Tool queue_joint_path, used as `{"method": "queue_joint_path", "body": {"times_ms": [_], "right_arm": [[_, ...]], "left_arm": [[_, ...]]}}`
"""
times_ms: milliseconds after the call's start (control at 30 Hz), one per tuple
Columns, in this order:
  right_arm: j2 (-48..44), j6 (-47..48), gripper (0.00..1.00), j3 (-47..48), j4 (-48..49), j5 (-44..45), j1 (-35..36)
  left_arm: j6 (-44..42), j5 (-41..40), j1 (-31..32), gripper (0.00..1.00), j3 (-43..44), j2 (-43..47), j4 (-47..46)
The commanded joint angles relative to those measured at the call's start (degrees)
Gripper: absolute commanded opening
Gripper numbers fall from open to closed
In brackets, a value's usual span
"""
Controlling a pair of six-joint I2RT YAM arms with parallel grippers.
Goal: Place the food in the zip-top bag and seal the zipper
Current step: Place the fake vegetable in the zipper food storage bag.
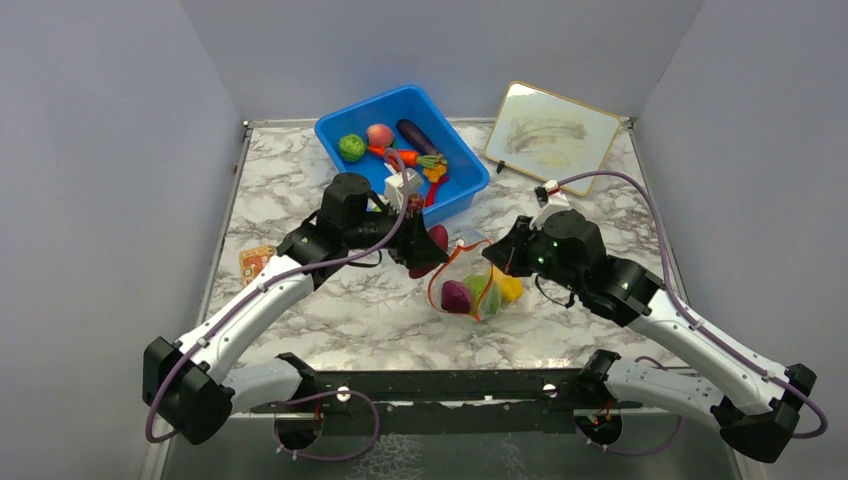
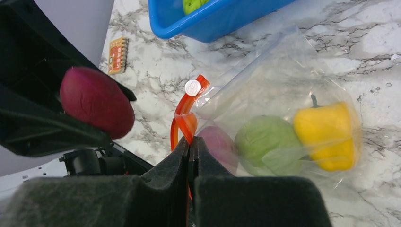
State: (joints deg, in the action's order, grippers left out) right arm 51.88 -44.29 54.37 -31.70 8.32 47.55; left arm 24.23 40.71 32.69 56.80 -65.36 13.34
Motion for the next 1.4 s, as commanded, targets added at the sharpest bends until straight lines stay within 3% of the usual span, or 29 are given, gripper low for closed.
{"method": "queue_joint_path", "body": {"times_ms": [0,300,633,1100,1367], "right_arm": [[-0.17,0.71,0.01,2.81,2.22,0.85,0.0],[0.62,1.41,0.01,3.5,2.39,1.19,0.0],[0.65,1.53,0.01,3.08,3.31,-0.45,0.0],[-0.29,2.1,0.01,1.88,3.57,-0.66,0.0],[-0.76,2.32,0.01,1.66,3.32,-0.17,-0.07]], "left_arm": [[3.61,-1.43,4.39,0.38,-0.8,0.75,-2.19],[5.04,-4.95,10.92,0.39,-3.12,-0.99,-3.22],[4.77,-8.78,15.97,0.47,-2.05,-6.99,-3.26],[4.94,-16.25,18.86,0.79,1.8,-11.31,-0.88],[3.84,-18.67,19.1,0.76,2.71,-9.47,0.22]]}}
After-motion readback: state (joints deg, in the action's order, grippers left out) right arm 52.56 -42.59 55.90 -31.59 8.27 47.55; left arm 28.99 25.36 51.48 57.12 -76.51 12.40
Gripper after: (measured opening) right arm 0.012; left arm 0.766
